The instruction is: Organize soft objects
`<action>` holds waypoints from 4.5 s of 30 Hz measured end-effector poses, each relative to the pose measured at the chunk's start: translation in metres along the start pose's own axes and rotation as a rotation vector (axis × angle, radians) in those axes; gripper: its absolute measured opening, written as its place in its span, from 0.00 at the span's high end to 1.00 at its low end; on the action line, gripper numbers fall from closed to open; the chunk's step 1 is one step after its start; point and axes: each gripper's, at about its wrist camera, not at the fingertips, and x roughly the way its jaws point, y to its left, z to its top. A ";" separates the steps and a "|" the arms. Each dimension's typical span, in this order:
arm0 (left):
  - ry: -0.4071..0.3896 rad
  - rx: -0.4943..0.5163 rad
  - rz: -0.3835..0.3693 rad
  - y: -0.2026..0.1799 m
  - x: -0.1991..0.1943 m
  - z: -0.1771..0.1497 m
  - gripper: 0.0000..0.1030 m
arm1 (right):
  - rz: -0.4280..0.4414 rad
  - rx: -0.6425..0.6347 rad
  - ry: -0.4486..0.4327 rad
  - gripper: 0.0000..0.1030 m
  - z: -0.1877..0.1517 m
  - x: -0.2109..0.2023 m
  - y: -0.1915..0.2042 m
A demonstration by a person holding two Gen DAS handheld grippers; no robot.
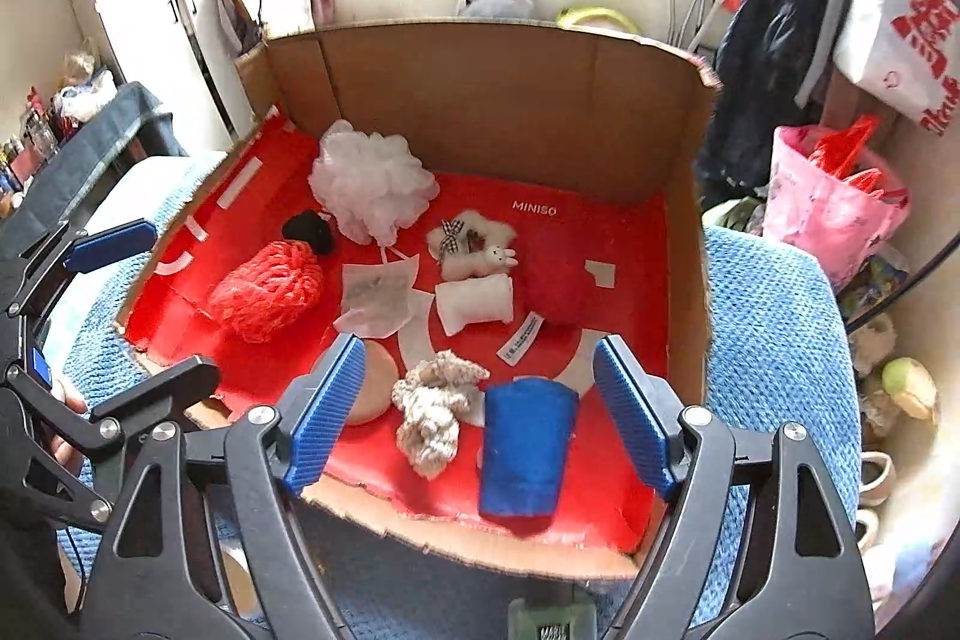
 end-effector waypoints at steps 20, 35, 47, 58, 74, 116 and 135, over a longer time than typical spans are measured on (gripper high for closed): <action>-0.104 -0.178 0.164 -0.002 -0.032 -0.066 0.00 | -0.173 -0.009 -0.256 0.09 -0.075 -0.011 0.018; -0.043 -0.228 0.208 0.001 -0.006 -0.072 0.00 | -0.163 0.042 -0.230 0.09 -0.085 0.007 0.006; -0.023 -0.240 0.206 0.001 0.000 -0.076 0.00 | -0.186 0.042 -0.219 0.09 -0.088 0.013 0.007; -0.032 -0.204 0.244 0.001 -0.002 -0.077 0.01 | -0.187 0.056 -0.228 0.09 -0.089 0.014 0.006; -0.013 -0.212 0.228 0.003 0.002 -0.079 0.01 | -0.186 0.062 -0.222 0.09 -0.090 0.015 0.005; -0.010 -0.214 0.219 0.003 0.002 -0.079 0.01 | -0.187 0.061 -0.213 0.09 -0.091 0.018 0.006; -0.009 -0.215 0.216 0.003 0.003 -0.080 0.01 | -0.186 0.062 -0.212 0.09 -0.091 0.019 0.006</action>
